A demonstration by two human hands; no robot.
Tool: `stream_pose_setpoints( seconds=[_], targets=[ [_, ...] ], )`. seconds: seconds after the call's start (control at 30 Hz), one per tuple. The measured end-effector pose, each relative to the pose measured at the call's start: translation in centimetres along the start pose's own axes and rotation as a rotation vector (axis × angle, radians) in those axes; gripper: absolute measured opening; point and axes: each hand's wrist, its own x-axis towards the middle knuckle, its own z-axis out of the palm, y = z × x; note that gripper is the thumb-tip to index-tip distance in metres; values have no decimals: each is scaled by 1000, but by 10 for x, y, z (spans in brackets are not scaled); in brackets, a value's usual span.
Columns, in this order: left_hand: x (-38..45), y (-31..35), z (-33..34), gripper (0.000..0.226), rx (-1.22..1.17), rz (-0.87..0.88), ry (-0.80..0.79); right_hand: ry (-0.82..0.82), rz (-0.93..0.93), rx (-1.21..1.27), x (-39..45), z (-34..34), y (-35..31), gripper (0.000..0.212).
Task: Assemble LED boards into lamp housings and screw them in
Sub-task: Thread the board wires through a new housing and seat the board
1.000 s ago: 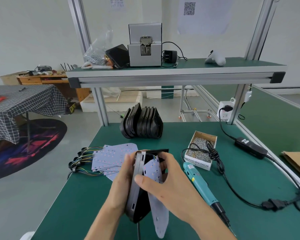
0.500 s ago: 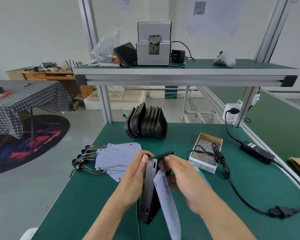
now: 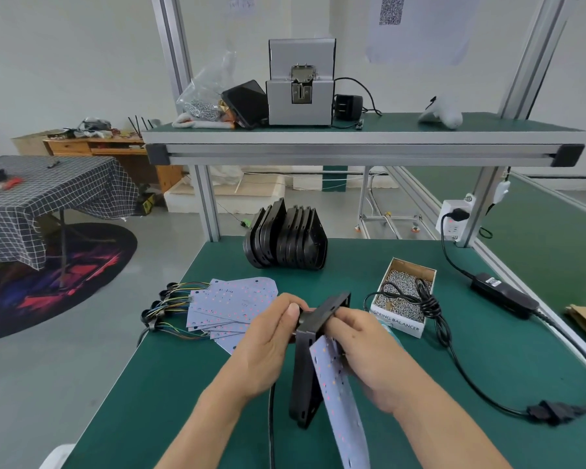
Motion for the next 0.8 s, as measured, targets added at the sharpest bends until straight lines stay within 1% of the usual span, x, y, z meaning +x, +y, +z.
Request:
stream_pose_setpoints(
  seconds=[0.13, 0.23, 0.3, 0.33, 0.43, 0.53, 0.63, 0.7, 0.73, 0.77, 0.8],
  targets=[
    [-1, -3, 0, 43, 53, 2, -22, -32, -10, 118, -3, -6, 1, 26],
    [-3, -6, 0, 44, 33, 1, -45, -44, 10, 199, -4, -7, 2, 38],
    [-5, -8, 0, 44, -21, -8, -57, -44, 36, 217, -4, -9, 2, 27],
    [-5, -9, -1, 44, -41, -13, -60, -41, 49, 233, -4, -10, 3, 26],
    [-3, -10, -1, 49, -131, -42, -55, -27, 62, 254, -3, -9, 2, 38],
    [-3, -13, 0, 54, -182, -26, -45, -10, 54, 218, -2, -6, -3, 30],
    [-7, -14, 9, 68, -345, -70, -91, 36, 29, 215, -1, -6, -11, 26],
    [-13, -18, 17, 77, -454, -113, -125, 37, 27, 197, -1, -4, -16, 20],
    [-15, -20, 22, 75, -454, -158, -107, 28, 37, 183, -1, -2, -18, 18],
    [-16, -22, 26, 67, -442, -195, -73, 22, 53, 166, 0, -1, -18, 16],
    [-16, -24, 30, 49, -448, -227, -49, 18, 70, 149, 0, -1, -19, 17]
  ],
)
